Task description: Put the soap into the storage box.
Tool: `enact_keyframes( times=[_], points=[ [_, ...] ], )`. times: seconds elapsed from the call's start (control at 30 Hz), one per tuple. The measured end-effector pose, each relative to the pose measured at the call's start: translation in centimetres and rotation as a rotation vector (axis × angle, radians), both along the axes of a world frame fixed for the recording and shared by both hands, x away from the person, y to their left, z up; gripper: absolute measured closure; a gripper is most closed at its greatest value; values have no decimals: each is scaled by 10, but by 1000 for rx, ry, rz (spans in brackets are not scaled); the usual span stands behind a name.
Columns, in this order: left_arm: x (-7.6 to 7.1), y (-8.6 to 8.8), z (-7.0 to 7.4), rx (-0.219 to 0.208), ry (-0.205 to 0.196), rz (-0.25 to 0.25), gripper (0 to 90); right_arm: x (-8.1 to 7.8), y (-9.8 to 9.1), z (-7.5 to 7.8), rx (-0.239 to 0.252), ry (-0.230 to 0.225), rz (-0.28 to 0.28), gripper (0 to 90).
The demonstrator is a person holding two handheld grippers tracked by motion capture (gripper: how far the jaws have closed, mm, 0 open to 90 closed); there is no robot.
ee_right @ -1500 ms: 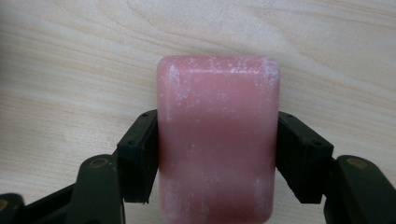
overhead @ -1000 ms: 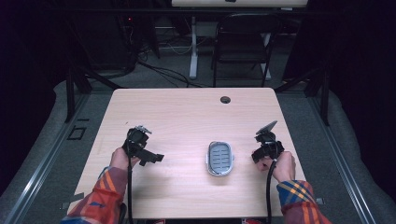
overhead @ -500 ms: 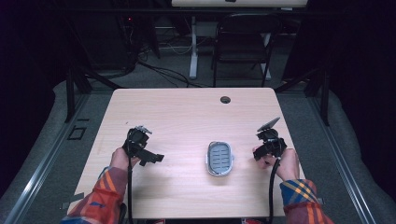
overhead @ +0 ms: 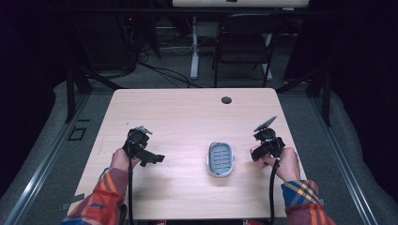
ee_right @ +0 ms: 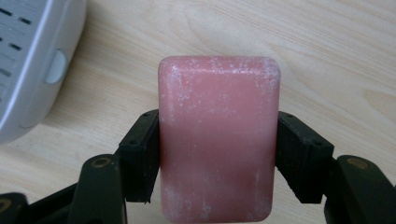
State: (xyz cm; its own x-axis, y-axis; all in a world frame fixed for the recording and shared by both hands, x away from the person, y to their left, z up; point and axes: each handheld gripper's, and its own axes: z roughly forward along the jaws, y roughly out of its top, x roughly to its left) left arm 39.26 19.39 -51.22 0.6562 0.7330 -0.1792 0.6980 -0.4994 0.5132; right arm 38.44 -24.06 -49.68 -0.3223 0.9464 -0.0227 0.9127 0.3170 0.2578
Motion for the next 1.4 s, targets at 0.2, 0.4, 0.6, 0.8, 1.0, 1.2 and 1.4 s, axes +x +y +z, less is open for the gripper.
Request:
enact_keyframes(
  times=[0.2,0.4,0.6,0.8,1.0,1.2,1.4],
  points=[
    [0,0,0,-3,0,2,0,-3,6,16,-11,5,45,373],
    [0,0,0,-4,3,-3,0,-2,11,21,-8,-6,58,373],
    [0,-1,-1,-4,7,-11,0,1,24,26,-4,-24,83,373],
    [0,-1,-1,-2,8,-17,0,4,34,30,-14,-17,113,373],
    [0,-1,-1,-2,9,-18,0,7,42,37,-38,0,152,374],
    [0,-2,-1,0,12,-25,0,8,50,38,-34,-11,157,373],
    [0,-2,-1,-2,11,-24,0,10,56,42,-36,-12,166,373]
  ],
)
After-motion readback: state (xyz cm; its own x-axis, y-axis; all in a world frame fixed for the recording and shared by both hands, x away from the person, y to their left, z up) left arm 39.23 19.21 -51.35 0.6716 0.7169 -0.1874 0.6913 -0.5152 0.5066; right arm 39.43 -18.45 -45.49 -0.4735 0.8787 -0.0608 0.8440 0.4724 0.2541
